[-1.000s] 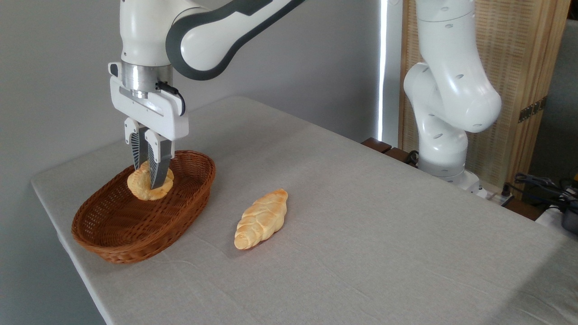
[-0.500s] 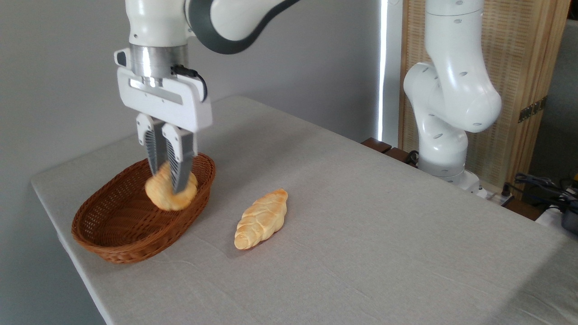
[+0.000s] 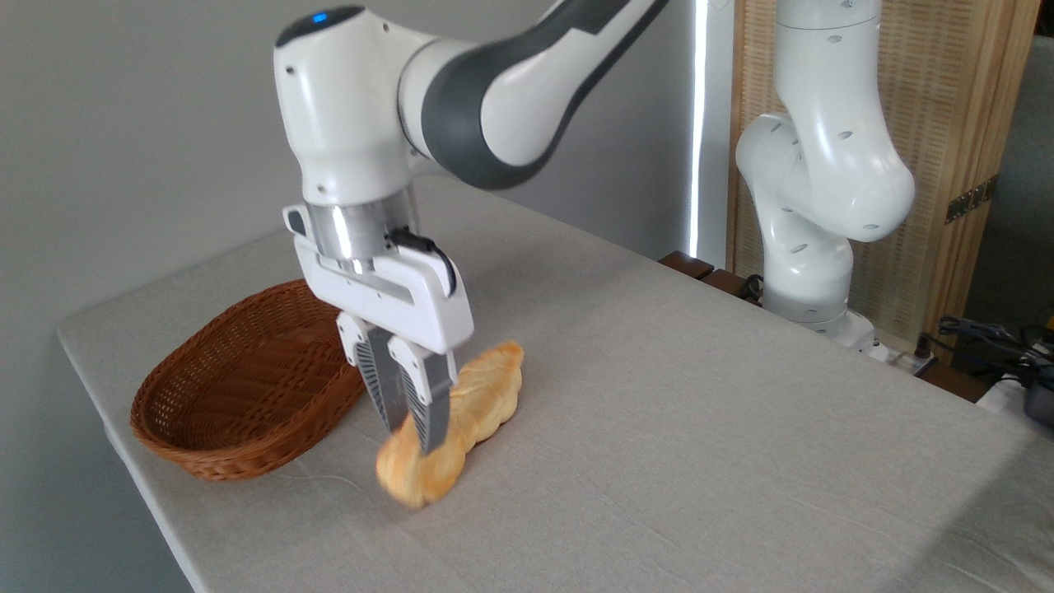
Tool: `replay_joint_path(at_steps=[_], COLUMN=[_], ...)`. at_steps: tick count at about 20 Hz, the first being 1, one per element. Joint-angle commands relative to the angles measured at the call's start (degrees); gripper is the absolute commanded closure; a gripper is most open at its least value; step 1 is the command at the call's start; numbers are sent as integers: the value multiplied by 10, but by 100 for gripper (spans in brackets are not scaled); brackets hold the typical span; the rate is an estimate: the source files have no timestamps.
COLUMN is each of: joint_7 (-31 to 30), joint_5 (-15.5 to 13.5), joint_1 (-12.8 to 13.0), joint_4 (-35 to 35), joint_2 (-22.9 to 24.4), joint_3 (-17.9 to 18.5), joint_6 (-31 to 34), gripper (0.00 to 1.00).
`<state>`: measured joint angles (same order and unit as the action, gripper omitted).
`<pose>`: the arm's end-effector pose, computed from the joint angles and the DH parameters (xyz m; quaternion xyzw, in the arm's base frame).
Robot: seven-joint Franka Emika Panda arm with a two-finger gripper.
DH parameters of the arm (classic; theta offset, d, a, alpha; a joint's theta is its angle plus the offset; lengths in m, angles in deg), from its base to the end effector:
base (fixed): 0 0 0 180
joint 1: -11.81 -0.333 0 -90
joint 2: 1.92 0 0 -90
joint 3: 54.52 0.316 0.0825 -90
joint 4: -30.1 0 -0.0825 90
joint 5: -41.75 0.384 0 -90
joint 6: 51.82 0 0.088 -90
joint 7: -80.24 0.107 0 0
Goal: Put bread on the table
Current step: 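Lower the roll onto the table, open the gripper and raise it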
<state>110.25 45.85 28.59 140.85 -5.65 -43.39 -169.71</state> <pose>0.5780 -0.0552 0.4582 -0.9458 0.3212 -0.0215 0.0439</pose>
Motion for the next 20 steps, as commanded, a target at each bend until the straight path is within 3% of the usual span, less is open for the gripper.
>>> replay_joint_path(at_steps=[1,2,4,12,17,20], joint_7=[11,11,11,11,8,7], joint_5=[-1,-1,-1,-1,-12,-42], joint_1=[5,5,5,6,6,10], joint_4=[7,6,6,-11,-56,-107], joint_2=[-3,-6,-6,22,55,58], joint_3=[6,6,6,6,5,-1], joint_6=[-1,-1,-3,4,70,156], gripper=[17,4,0,0,0,0])
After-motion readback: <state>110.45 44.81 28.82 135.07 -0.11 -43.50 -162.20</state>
